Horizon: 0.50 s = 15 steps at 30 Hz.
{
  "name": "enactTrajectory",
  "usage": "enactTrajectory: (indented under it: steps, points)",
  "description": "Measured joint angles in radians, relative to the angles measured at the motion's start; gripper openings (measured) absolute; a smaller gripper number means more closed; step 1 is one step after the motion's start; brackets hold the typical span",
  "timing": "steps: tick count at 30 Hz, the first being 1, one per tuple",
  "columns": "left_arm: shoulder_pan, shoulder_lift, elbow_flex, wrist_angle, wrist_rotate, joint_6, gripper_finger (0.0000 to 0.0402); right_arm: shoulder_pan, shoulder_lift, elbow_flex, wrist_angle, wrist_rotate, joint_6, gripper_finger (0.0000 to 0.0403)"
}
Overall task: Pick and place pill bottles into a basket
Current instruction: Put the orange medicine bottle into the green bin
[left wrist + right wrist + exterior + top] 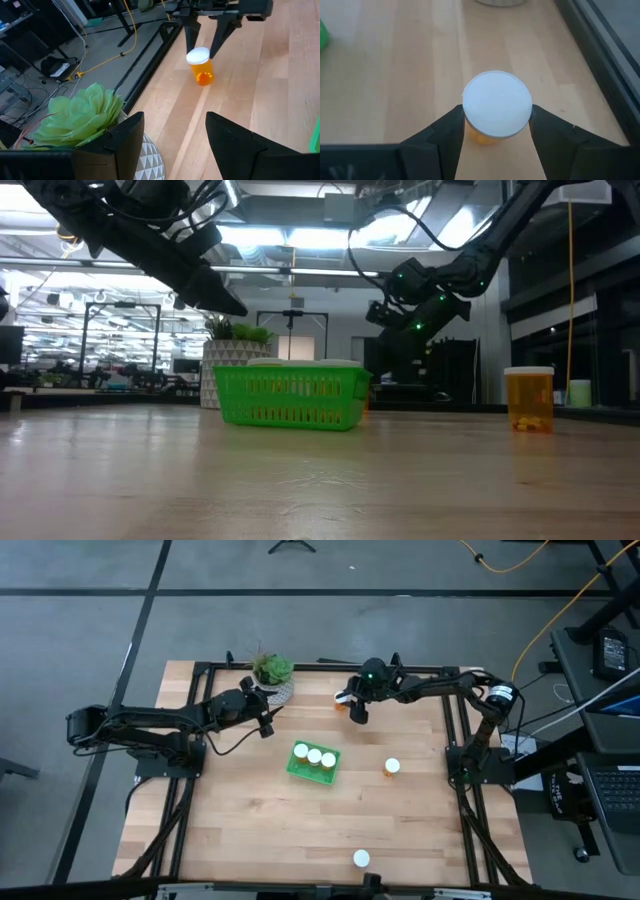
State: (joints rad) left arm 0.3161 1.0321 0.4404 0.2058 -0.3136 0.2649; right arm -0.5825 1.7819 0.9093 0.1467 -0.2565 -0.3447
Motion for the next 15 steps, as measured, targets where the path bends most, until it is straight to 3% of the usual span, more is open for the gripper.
enactTrajectory:
  steps: [15]
  points:
    - [0.000,0.000,0.000,-0.001,-0.001,0.000,0.0210,0.082,-0.158,0.000,-0.028,-0.003,0.010,0.0209]
